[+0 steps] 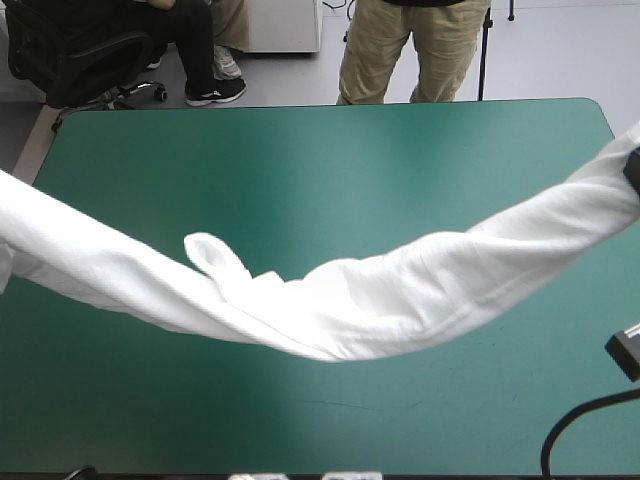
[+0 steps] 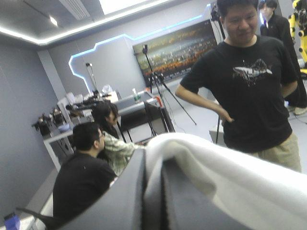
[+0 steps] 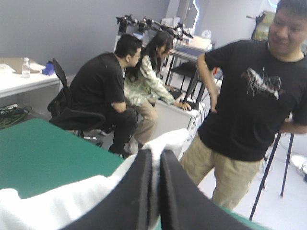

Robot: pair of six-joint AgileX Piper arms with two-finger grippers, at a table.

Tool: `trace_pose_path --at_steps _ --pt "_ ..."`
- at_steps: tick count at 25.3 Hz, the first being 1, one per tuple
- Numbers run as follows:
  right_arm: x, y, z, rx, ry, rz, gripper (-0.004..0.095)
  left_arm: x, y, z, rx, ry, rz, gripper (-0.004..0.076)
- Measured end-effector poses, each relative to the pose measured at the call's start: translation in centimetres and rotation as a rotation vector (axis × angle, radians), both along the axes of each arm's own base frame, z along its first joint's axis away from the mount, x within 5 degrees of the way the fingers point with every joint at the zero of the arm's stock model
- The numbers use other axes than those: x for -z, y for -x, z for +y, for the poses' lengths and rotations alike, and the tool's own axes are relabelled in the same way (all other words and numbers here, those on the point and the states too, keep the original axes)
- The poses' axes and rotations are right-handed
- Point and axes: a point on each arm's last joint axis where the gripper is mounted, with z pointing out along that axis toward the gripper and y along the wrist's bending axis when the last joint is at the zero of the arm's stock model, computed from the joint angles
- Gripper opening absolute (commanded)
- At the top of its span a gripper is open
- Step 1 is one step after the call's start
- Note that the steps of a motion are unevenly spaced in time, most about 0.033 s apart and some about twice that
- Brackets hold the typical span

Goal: Fold the cloth

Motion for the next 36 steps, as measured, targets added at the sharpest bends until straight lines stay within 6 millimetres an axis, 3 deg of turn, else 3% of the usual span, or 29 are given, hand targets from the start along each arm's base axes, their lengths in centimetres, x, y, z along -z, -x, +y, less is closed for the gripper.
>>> trace_pose_path --at_steps 9,11,12,18,22,24,25,28,31,32,34,36 --pt "6.2 -8.4 -1.3 0.074 -0.011 0.37 -0.0007 3.1 -3.1 -1.1 -0.096 0.074 0.331 -0.0009" --pt "7.5 -10.6 -1.6 0.09 -0.015 0.453 -0.0007 4.7 -4.8 -2.0 -0.127 0.052 0.399 -0.0009" --pt "8.9 -13.2 -1.9 0.098 -0.018 0.536 -0.0006 7.1 -7.4 -3.4 -0.181 0.012 0.489 -0.0009" --pt "13.0 -21.8 -2.8 0.119 -0.016 0.744 -0.0007 14.5 -17.5 -9.3 -0.294 -0.11 0.593 -0.0009" --pt "16.7 -27.9 -3.5 0.133 -0.019 0.85 -0.0008 19.9 -26.2 -13.2 -0.267 -0.157 0.653 -0.0008" --pt "22.0 -34.3 -4.2 0.168 -0.036 0.938 -0.0007 24.6 -34.4 -14.7 -0.285 -0.12 0.743 -0.0008" --pt "23.0 -35.6 -4.4 0.178 -0.043 0.942 -0.0007 25.4 -36.0 -14.9 -0.286 -0.116 0.767 -0.0008" --pt "28.7 -41.6 -5.1 0.221 -0.06 0.978 0.0063 30.0 -43.9 -16.3 -0.218 -0.094 0.956 -0.0009" --pt "31.6 -44.6 -5.6 0.237 -0.037 1.009 0.0417 32.6 -46.9 -17.6 -0.131 -0.035 1.032 -0.0008" --pt "32.6 -45.4 -5.7 0.242 -0.028 1.019 0.0488 33.7 -47.5 -18.0 -0.11 -0.036 1.053 -0.0008" --pt "33.2 -46.1 -5.8 0.248 -0.025 1.015 0.0567 34.4 -47.7 -18.2 -0.091 -0.053 1.081 0.0011" --pt "33.1 -46.4 -5.9 0.253 -0.027 0.998 0.0567 34.6 -47.7 -18.0 -0.076 -0.076 1.097 0.0086"
